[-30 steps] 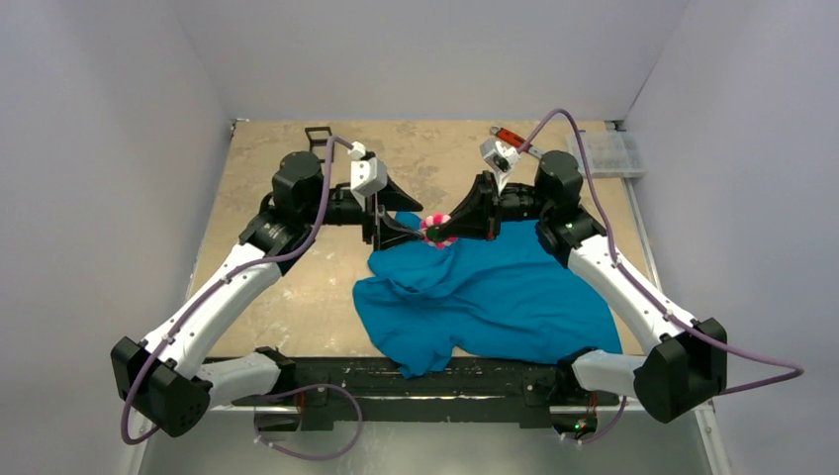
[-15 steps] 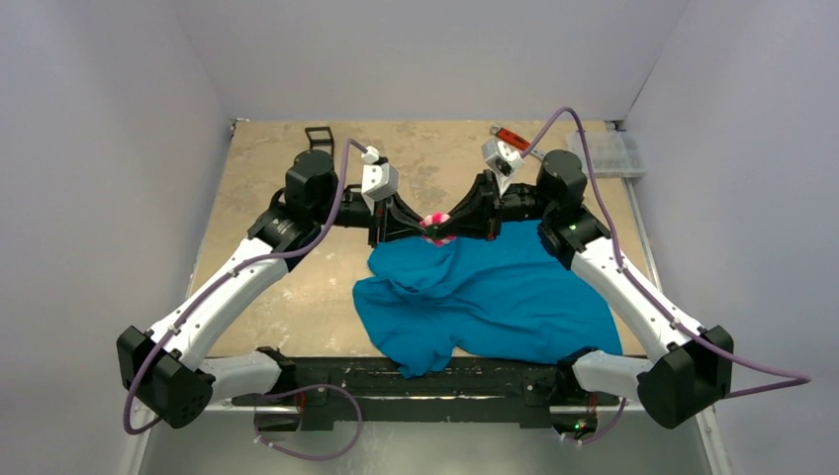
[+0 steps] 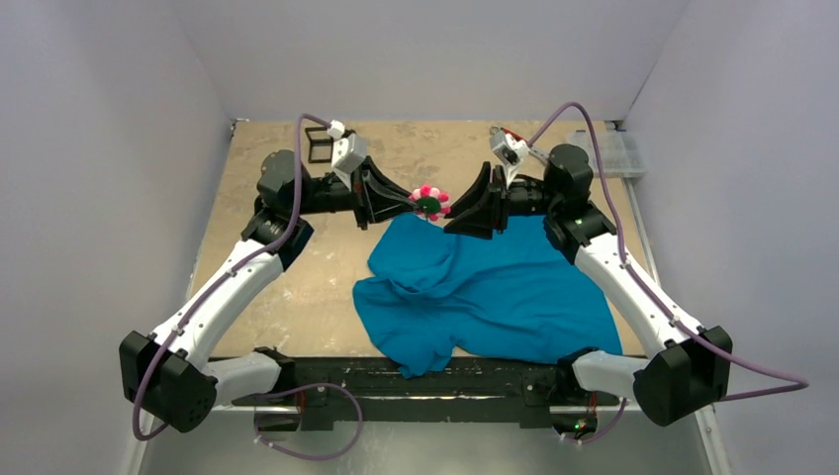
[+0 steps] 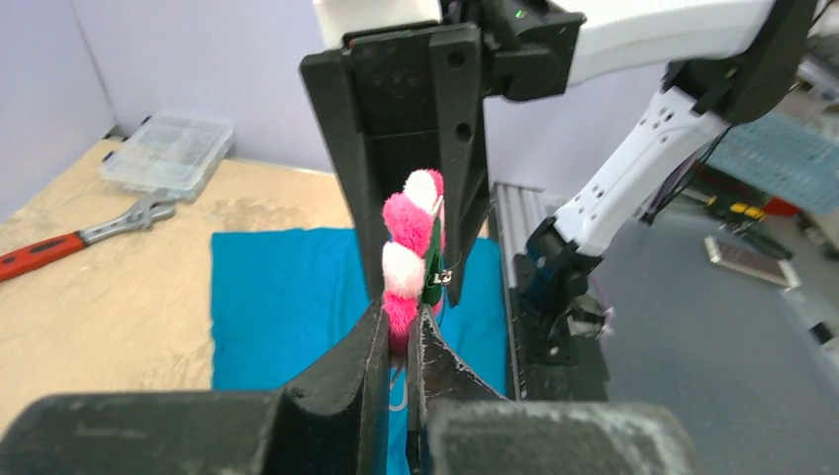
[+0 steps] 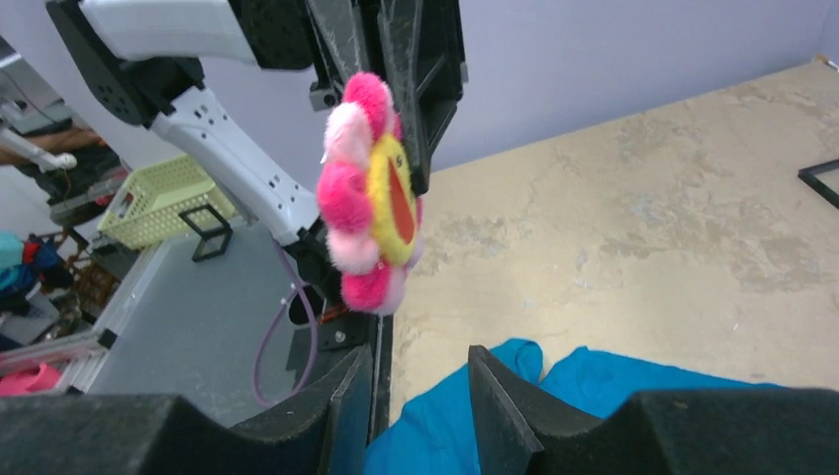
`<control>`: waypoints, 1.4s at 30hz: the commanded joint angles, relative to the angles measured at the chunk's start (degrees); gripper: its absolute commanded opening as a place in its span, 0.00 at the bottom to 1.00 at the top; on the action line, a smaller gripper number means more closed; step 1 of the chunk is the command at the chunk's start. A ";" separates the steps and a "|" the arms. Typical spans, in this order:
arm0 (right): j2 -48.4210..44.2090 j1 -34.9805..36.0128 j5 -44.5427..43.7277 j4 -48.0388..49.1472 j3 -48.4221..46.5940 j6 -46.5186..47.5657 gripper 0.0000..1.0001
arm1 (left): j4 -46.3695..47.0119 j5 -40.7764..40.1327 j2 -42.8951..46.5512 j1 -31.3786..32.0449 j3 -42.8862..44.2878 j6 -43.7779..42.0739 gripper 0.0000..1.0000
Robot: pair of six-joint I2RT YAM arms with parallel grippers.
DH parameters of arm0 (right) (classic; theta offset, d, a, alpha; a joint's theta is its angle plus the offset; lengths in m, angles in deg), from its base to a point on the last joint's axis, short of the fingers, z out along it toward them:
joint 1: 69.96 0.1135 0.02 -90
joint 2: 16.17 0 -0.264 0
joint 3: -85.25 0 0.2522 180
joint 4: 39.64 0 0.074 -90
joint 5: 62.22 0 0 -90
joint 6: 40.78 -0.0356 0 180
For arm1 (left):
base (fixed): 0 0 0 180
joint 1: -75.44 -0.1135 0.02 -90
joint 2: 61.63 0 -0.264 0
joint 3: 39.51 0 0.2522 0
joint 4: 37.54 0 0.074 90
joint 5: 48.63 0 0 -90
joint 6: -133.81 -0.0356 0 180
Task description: Remove the brooch from the garment
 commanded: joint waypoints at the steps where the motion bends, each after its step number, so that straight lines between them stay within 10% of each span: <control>1: 0.05 -0.24 0.80 10.70 -1.98 -9.73 0.44 | 14.66 1.34 -1.23 -0.18 -1.09 14.03 0.00; 10: -0.91 -0.16 -0.71 16.88 -3.03 -15.57 0.45 | 16.47 0.41 -2.42 -0.26 -1.05 16.37 0.00; 29: 0.06 0.32 -2.43 19.76 -4.43 -16.63 0.00 | 16.08 -1.98 -4.22 -0.18 -1.53 19.91 0.00; 35: -0.07 0.38 -9.16 -1.64 -9.87 1.22 0.00 | 5.16 -2.06 0.07 -3.61 -1.18 8.20 0.58; 42: -1.47 4.64 -21.78 -21.14 -12.74 28.66 0.00 | -27.84 -1.07 5.37 -6.45 6.86 -32.27 0.71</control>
